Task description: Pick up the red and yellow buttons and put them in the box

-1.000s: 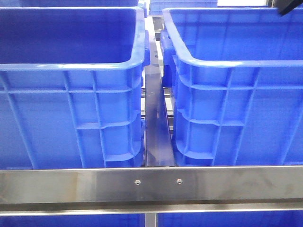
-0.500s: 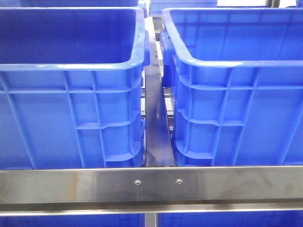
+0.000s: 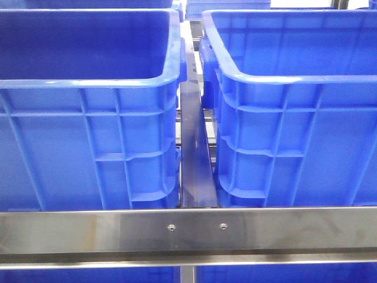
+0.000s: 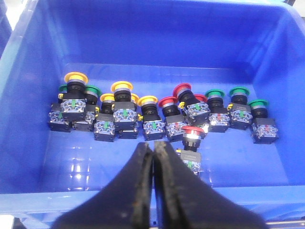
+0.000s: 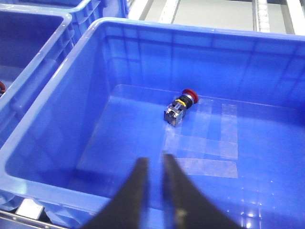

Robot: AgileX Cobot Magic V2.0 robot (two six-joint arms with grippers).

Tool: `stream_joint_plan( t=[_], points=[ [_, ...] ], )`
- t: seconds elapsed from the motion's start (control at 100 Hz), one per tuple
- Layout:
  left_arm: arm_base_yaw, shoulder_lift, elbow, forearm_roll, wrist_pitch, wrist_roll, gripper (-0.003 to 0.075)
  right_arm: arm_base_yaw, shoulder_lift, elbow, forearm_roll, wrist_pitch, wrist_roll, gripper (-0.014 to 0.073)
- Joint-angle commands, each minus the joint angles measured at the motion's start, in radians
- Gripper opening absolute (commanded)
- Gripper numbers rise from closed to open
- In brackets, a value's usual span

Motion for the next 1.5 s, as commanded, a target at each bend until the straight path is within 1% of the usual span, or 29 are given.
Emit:
stream_joint_plan(
  t=[0.0, 0.19, 0.29, 0.34, 0.41, 0.46, 0.48, 0.53, 0.55, 0.58, 0.6, 0.65, 0.84, 0.94, 1.1, 1.36, 1.49],
  points=[
    [0.001, 0.003, -0.026, 0.006, -0.075, -0.005, -0.0019, 0.0, 0.001, -0.025, 0.0, -0.066, -0.011, -0.0064],
    [0.001, 0.005, -0.026, 0.006, -0.075, -0.005, -0.001, 0.0, 0.001, -0.025, 0.0, -0.065, -0.011, -0.0069],
    [0.001, 0.005, -0.026, 0.006, -0.075, -0.005, 0.0055, 0.0, 0.001, -0.025, 0.0, -0.062, -0.011, -0.0069],
    [0.001, 0.005, -0.026, 0.006, -0.075, -0.005, 0.0106, 0.0, 0.001, -0.025, 0.0, -0.058, -0.011, -0.0069],
    [0.001, 0.005, -0.026, 0.006, -0.075, -0.005, 0.0202, 0.0, 0.001, -0.025, 0.0, -0.056, -0.011, -0.0069],
    [0.001, 0.005, -0.026, 0.006, -0.075, -0.005, 0.0302, 0.0, 0.001, -0.025, 0.0, -0.056, -0.011, -0.0069],
    [0.001, 0.005, -0.026, 0.006, -0.075, -0.005, 0.033, 0.0, 0.001, -0.025, 0.0, -0.056, -0.011, -0.0069],
    [0.001, 0.005, -0.026, 0.008, -0.075, -0.005, 0.0445, 0.0, 0.001, -0.025, 0.0, -0.056, -0.011, -0.0069],
    [0.001, 0.005, -0.026, 0.012, -0.075, -0.005, 0.0472, 0.0, 0.001, -0.025, 0.0, -0.056, -0.011, -0.0069],
    [0.001, 0.005, -0.026, 0.016, -0.075, -0.005, 0.0533, 0.0, 0.001, -0.025, 0.0, -0.056, -0.011, -0.0069],
    [0.001, 0.005, -0.026, 0.018, -0.075, -0.005, 0.0561, 0.0, 0.001, -0.025, 0.0, -0.056, -0.011, -0.0069],
    [0.001, 0.005, -0.026, 0.018, -0.075, -0.005, 0.0601, 0.0, 0.001, -0.025, 0.0, -0.056, -0.011, -0.0069],
    [0.001, 0.014, -0.029, 0.018, -0.096, -0.005, 0.0601, 0.0, 0.001, -0.025, 0.0, -0.057, -0.011, -0.0069],
    [0.001, 0.069, -0.06, 0.018, -0.078, -0.005, 0.0601, 0.0, 0.001, -0.025, 0.0, -0.057, -0.011, -0.0069],
    [0.001, 0.254, -0.162, 0.019, 0.0, -0.005, 0.06, 0.0, 0.001, -0.025, 0.0, -0.057, -0.011, -0.0069],
    [0.005, 0.57, -0.319, 0.019, -0.001, -0.005, 0.0599, 0.0, 0.001, -0.025, 0.0, -0.056, -0.011, -0.0069],
    [0.034, 0.694, -0.376, 0.019, -0.021, -0.005, 0.0599, 0.0, 0.001, -0.025, 0.0, -0.055, -0.011, -0.0069]
  ],
)
